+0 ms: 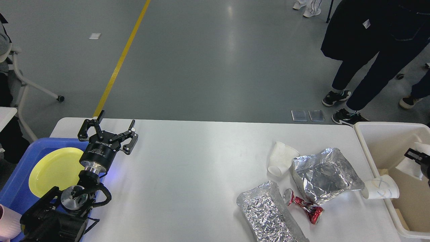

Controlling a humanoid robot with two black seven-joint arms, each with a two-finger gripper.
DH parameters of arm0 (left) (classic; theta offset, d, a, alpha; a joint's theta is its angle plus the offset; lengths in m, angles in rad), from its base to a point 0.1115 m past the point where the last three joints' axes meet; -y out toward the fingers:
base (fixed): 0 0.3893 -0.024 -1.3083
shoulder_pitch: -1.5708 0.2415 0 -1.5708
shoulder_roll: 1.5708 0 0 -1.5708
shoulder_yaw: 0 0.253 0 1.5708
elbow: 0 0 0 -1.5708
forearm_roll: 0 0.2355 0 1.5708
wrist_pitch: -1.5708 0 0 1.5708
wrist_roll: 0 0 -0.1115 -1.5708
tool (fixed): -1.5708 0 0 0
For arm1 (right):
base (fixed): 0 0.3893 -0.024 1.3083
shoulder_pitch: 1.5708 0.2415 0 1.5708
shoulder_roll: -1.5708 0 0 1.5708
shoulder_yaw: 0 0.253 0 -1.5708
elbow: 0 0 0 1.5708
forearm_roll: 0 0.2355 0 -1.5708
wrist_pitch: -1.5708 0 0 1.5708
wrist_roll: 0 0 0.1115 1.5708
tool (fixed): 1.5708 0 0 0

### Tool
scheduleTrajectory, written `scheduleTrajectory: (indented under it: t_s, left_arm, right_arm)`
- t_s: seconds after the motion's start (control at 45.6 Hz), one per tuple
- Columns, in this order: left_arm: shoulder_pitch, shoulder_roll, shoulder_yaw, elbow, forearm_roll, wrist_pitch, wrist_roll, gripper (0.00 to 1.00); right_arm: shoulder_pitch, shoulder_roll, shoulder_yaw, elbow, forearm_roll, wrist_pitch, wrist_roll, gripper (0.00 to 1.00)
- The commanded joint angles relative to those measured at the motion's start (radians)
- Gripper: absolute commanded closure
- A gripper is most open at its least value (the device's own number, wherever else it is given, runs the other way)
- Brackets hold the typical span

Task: Tidy desktop

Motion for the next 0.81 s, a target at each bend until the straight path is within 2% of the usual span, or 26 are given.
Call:
scheduleTrajectory:
  t_s: [0.0,0.241,0.351,0.679,0.789]
  left_arm:
    - [0.0,-0.001,0.001,0.0,0.0,0.0,0.0,0.04]
    - [0.0,-0.001,-0.001,0.0,0.0,0.0,0.0,0.04]
    - [0.0,-0.001,0.001,0.0,0.0,0.0,0.0,0.04]
    - [0.0,-0.001,-0.001,-0.001,0.0,0.0,0.0,0.04]
    - [0.0,0.001,-0.001,0.0,0.0,0.0,0.0,0.04]
  right_arm:
    - [0.009,0.002,-0.002,-0.001,0.0,0.001,0.0,0.0]
    - [0.046,0.012,-0.001,-0.001,0.0,0.006,0.0,0.0]
    - [0.107,0.029,0.016,0.003,0.0,0.046,0.0,0.0]
    - [0.382,0.084,0.028,0.014,-0.001,0.41,0.014,0.0]
    - [0.488,0.084,0.031,0.065,-0.001,0.529,0.014,0.0]
